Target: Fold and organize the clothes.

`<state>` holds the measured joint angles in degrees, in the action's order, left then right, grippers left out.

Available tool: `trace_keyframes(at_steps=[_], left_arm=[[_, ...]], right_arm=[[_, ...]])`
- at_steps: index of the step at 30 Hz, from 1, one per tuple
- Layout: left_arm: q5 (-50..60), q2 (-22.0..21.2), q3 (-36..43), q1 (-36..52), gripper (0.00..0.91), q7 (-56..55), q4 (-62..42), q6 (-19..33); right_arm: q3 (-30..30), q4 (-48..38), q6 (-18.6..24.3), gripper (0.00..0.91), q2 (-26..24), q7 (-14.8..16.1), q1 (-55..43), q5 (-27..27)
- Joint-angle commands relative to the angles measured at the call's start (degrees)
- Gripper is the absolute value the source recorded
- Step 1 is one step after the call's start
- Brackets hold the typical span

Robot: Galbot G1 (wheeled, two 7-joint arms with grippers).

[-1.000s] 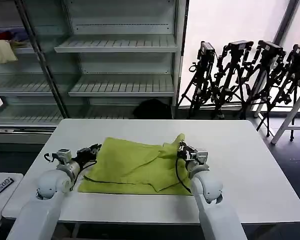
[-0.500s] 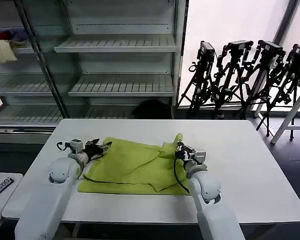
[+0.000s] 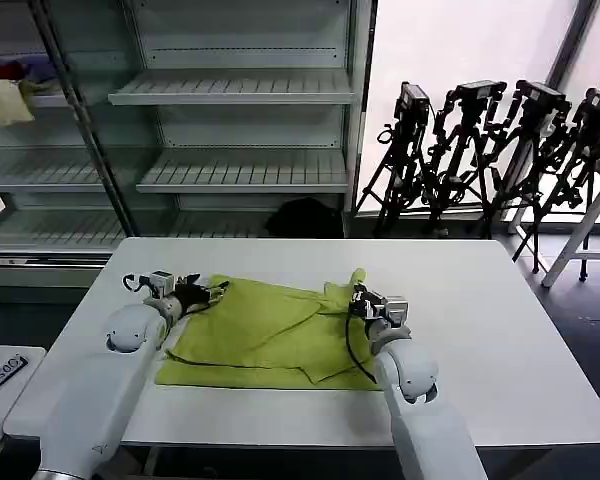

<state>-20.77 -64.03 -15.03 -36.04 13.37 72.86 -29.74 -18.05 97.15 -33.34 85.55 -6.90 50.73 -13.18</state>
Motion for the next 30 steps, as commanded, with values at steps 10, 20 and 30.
trace_keyframes(at_steps=[10, 20, 30], left_arm=[[2.47, -0.26, 0.8, 0.43, 0.0, 2.09, -1.44, -0.05], [1.85, 0.64, -0.34, -1.14, 0.0, 2.04, 1.5, 3.1], [-6.52, 3.39, -4.3, -7.35, 0.0, -1.2, 12.82, 3.81]], right_arm=[[0.03, -0.01, 0.01, 0.0, 0.04, 0.11, 0.05, 0.28], [0.14, 0.58, 0.02, 0.0, 0.26, 0.29, 0.45, 0.29], [0.64, 5.75, -0.02, 0.0, -1.13, 0.19, 3.15, -1.26]])
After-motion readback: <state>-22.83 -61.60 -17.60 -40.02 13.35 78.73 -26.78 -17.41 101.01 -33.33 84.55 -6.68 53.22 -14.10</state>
